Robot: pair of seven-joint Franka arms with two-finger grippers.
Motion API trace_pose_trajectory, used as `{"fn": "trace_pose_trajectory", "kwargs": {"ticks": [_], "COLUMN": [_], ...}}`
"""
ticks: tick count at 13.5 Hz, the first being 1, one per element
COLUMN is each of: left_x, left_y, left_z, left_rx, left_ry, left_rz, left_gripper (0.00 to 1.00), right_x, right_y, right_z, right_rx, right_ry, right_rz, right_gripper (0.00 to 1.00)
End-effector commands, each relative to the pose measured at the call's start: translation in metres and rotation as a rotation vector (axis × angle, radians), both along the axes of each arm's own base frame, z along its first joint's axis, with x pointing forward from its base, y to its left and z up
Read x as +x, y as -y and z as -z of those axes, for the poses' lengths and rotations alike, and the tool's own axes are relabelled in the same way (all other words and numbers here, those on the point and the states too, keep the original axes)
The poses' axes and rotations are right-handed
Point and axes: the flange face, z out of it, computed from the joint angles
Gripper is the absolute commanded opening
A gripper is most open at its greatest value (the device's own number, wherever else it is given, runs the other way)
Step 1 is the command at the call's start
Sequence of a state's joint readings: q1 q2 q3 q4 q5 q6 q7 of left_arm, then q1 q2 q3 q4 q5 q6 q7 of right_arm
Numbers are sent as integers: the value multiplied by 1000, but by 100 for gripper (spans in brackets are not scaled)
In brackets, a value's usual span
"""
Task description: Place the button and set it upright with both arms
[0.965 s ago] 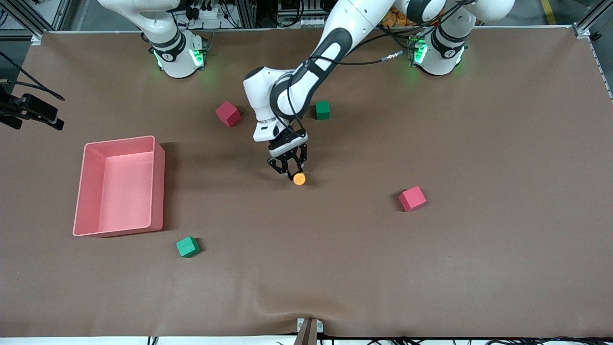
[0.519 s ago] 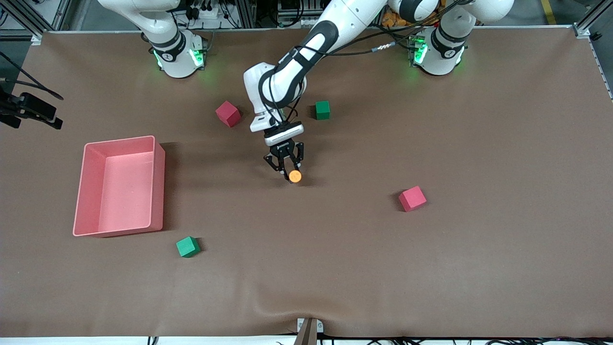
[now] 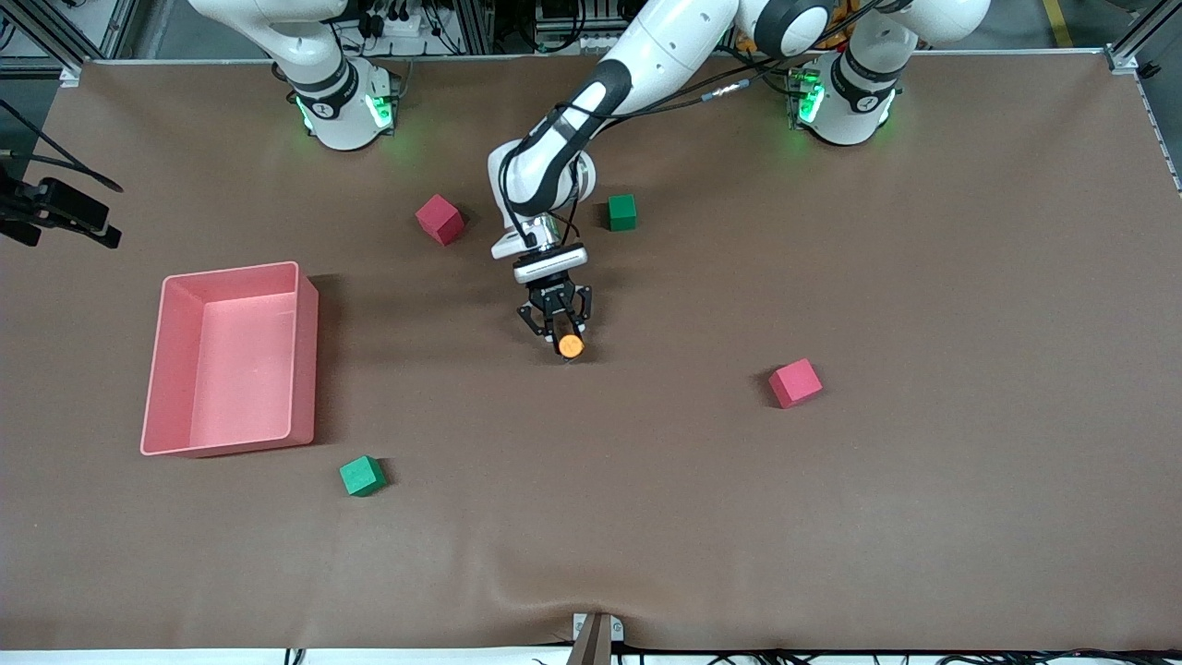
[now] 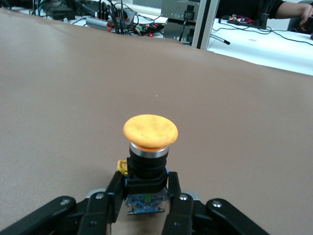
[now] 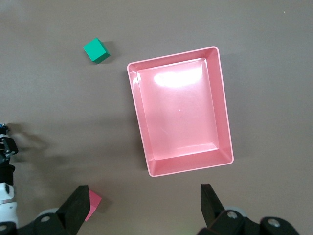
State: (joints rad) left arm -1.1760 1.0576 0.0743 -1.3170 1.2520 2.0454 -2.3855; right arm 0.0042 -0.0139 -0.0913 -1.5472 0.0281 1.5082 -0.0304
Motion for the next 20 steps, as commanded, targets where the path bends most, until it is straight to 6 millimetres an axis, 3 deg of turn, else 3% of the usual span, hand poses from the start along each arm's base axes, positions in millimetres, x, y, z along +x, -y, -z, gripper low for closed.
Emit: {"fn": "trace_pose_trajectory", "kwargs": {"ticks": [1, 2, 3, 4, 5, 7, 10, 13, 15, 18, 20], "left_x": [-2, -2, -3, -6, -8, -12, -33, -46, -47, -30, 4], "left_y": [0, 0, 1, 2, 2, 7, 29, 47, 50, 27, -10], "left_z": [18, 19, 19, 20, 19, 10, -30, -112, -154, -240, -327], "left_rx": [-17, -44, -57, -57, -55, -70, -115, -168, -216, -237, -308], "left_ry": [101, 122, 126, 124, 124, 106, -15, -166, -274, -415, -541], "left_rz": [39, 40, 37, 40, 39, 31, -16, -87, -131, -248, -288], "left_gripper": [0, 8, 30, 86, 100, 100, 100, 100, 100, 100, 100], "right_x": [-5, -5, -5, -5, -5, -5, -5, -6, -6, -6, -6], "right_y": [2, 2, 2, 2, 2, 2, 2, 2, 2, 1, 2], "right_z": [-5, -5, -5, -5, -5, -5, -5, -5, -4, -4, -4], "right_rx": [16, 16, 16, 16, 16, 16, 16, 16, 17, 17, 18], "right_ry": [2, 2, 1, 1, 1, 1, -4, -5, -8, -12, -11], "right_rz": [2, 2, 2, 2, 2, 1, -1, -3, -3, -5, -3], "right_gripper": [100, 100, 100, 100, 100, 100, 100, 100, 100, 100, 100]}}
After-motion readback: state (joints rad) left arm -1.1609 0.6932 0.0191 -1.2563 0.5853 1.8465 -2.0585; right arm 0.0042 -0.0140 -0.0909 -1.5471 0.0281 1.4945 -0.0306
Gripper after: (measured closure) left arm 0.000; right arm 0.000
